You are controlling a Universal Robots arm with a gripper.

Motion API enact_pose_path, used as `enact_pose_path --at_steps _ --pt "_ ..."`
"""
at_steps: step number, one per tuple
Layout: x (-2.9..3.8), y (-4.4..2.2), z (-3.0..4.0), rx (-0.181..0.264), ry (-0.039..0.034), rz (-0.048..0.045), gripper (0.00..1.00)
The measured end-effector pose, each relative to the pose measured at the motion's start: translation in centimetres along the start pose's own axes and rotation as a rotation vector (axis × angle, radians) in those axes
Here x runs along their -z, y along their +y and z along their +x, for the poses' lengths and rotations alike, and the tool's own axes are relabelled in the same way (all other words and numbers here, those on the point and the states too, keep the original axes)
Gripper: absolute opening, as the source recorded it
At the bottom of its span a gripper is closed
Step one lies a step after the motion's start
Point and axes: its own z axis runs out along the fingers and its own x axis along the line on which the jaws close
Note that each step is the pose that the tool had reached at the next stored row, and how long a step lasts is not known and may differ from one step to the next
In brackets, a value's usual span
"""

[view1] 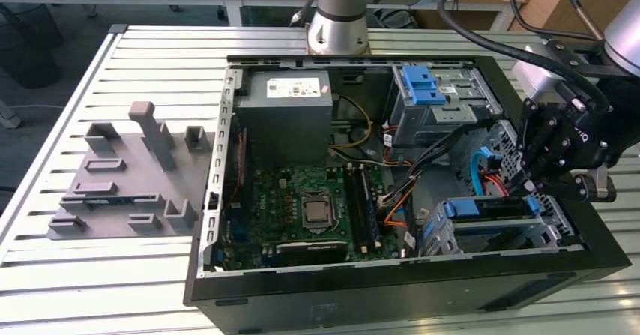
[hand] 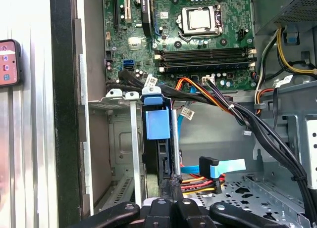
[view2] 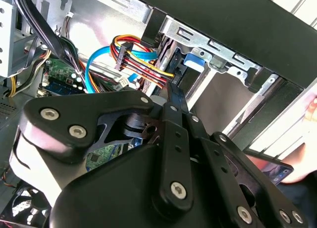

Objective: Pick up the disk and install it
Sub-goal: 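Insert the second disk wire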

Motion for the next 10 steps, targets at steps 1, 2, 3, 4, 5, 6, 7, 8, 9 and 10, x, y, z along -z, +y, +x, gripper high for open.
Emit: enact_pose_path --at_steps 1,2,3,4,5,6,7,8,9,10 --pt "0.0 0.0 0.0 0.0 0.0 0.0001 0.11" --pt "0.0 0.0 0.0 0.0 0.0 0.0009 0.11" --pt "0.02 0.09 0.0 0.0 0.0001 0.0058 0.11" --pt "0.01 0.19 0.01 0.0 -0.0005 0.0127 0.11" --pt "-0.01 0.23 0.02 0.0 -0.001 0.0166 0.11" --pt "-0.02 0.29 0.02 0.0 -0.0013 0.0194 0.11" --pt "-0.02 0.34 0.02 0.0 -0.0014 0.0215 0.11" --pt "-0.02 0.41 0.03 0.0 -0.0015 0.0231 0.11" --pt "-0.02 0.47 0.03 0.0 -0.0016 0.025 0.11" --pt "0.01 0.53 0.04 0.0 -0.0015 0.0269 0.11"
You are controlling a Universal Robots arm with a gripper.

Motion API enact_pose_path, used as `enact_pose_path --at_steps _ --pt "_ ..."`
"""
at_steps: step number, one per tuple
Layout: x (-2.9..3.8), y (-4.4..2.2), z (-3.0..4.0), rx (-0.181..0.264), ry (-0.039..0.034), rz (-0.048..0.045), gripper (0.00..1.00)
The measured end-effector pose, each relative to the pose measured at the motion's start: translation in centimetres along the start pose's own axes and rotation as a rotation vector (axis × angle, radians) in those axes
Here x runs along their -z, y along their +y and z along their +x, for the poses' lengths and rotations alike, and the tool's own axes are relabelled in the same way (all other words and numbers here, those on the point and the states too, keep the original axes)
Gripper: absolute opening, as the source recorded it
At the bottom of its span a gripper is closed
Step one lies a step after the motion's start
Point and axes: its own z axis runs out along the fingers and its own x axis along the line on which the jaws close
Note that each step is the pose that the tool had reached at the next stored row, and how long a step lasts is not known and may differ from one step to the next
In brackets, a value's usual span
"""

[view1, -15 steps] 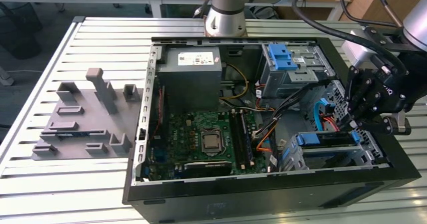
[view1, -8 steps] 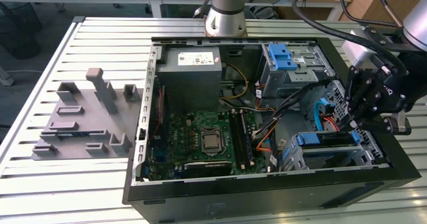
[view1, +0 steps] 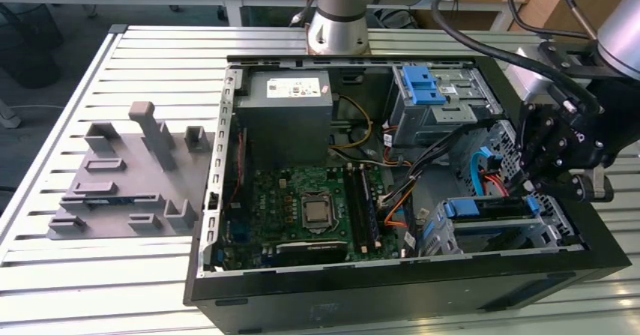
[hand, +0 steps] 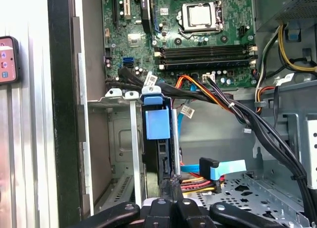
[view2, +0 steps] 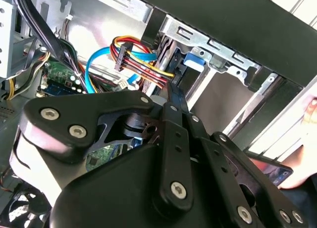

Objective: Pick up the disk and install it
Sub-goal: 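Insert the second disk wire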

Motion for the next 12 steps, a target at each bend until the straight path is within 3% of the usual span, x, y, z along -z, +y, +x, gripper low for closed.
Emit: enact_pose_path --at_steps 7,12 --pt "0.8 0.71 0.05 0.0 -0.0016 0.0185 0.11" --pt "0.87 1.35 0.1 0.0 -0.0021 0.0289 0.11"
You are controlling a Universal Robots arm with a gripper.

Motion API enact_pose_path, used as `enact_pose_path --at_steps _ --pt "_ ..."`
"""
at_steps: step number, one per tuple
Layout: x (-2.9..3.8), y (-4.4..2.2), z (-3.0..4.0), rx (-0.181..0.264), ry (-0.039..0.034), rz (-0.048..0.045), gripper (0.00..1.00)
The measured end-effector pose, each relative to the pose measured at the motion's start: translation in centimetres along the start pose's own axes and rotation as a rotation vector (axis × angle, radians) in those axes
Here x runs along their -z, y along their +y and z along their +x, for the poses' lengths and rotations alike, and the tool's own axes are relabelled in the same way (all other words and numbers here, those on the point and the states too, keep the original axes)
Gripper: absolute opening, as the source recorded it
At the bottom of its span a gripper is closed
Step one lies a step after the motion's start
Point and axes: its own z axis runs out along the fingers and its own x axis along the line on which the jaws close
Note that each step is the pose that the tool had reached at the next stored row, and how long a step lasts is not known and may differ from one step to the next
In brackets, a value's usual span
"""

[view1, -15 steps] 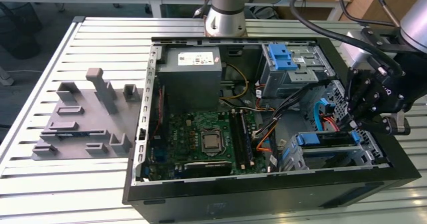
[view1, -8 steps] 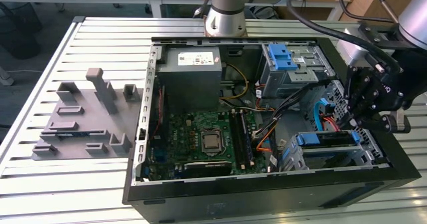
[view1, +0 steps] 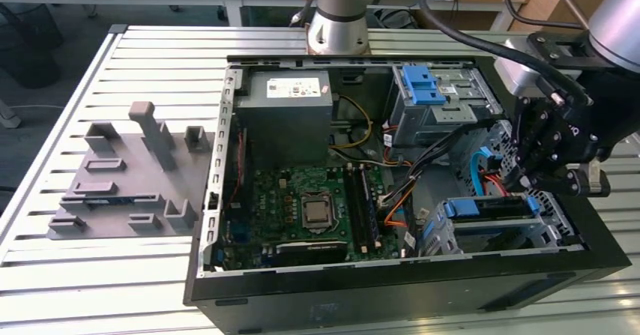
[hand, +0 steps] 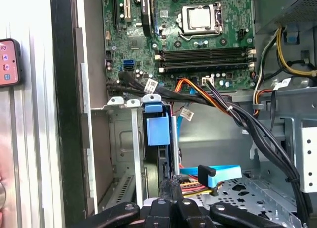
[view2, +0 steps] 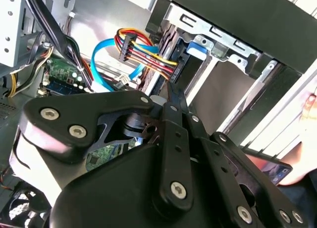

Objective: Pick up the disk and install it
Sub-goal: 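Insert the second disk wire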

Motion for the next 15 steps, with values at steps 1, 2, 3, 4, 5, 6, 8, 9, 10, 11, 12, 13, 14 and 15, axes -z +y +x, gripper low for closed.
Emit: enact_pose_path --at_steps 1,2,3,4,5,6,8,9,10,11,12,13,14,15 --pt "0.02 0.08 0.0 0.0 0.0 0.0005 0.11" --pt "0.07 0.16 0.01 0.0 0.0002 0.0007 0.11" --pt "0.15 0.21 0.01 0.0 -0.0001 0.0008 0.11" --pt "0.27 0.21 0.01 0.0 -0.0002 0.0008 0.11" --pt "0.43 0.24 0.01 0.0 -0.0002 0.0008 0.11" --pt "0.6 0.26 0.01 0.0 -0.0001 0.0008 0.11" --pt "0.86 0.35 0.01 0.0 -0.0002 0.0009 0.11" --pt "0.88 0.44 0.01 0.0 -0.0003 0.0009 0.11" --pt "0.88 0.56 0.01 0.0 -0.0004 0.0008 0.11" --pt "0.89 0.71 0.03 0.0 -0.0003 0.0008 0.11" --pt "0.89 0.88 0.04 0.0 -0.0002 0.0008 0.11" --pt "0.89 1.04 0.05 0.0 -0.0002 0.0008 0.11" --pt "0.9 1.21 0.06 0.0 -0.0002 0.0008 0.11" --pt "0.92 1.33 0.07 0.0 -0.0001 0.0009 0.11"
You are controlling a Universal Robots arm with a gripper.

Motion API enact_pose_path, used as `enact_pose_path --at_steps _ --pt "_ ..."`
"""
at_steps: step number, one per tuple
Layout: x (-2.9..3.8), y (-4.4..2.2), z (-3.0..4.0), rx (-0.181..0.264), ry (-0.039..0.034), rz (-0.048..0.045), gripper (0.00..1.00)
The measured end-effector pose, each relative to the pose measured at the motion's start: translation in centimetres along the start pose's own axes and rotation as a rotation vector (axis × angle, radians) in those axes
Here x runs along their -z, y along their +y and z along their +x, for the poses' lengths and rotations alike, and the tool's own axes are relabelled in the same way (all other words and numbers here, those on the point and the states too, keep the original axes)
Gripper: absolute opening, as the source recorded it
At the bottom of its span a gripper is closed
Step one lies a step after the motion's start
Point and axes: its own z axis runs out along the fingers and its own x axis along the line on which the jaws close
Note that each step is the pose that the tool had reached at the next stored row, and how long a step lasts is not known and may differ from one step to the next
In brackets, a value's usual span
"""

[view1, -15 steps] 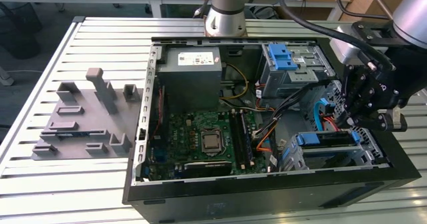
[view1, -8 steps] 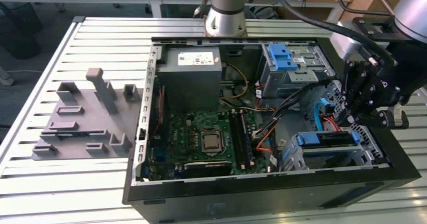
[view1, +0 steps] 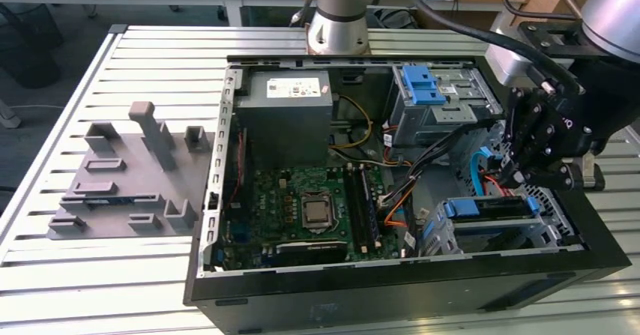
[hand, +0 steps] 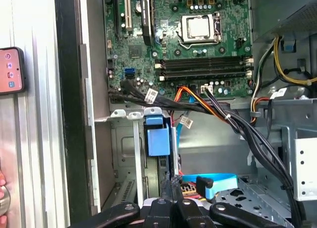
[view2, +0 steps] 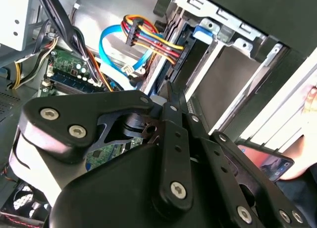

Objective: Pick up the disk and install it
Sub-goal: 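Insert the second disk wire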

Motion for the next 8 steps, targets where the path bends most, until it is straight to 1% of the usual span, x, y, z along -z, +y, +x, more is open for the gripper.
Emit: enact_pose_path --at_steps 5,8 --pt "0.52 0.19 -0.23 0.0 -0.0004 0.0 0.11" --pt "0.72 0.3 -0.43 0.0 -0.0002 0.0 0.11"
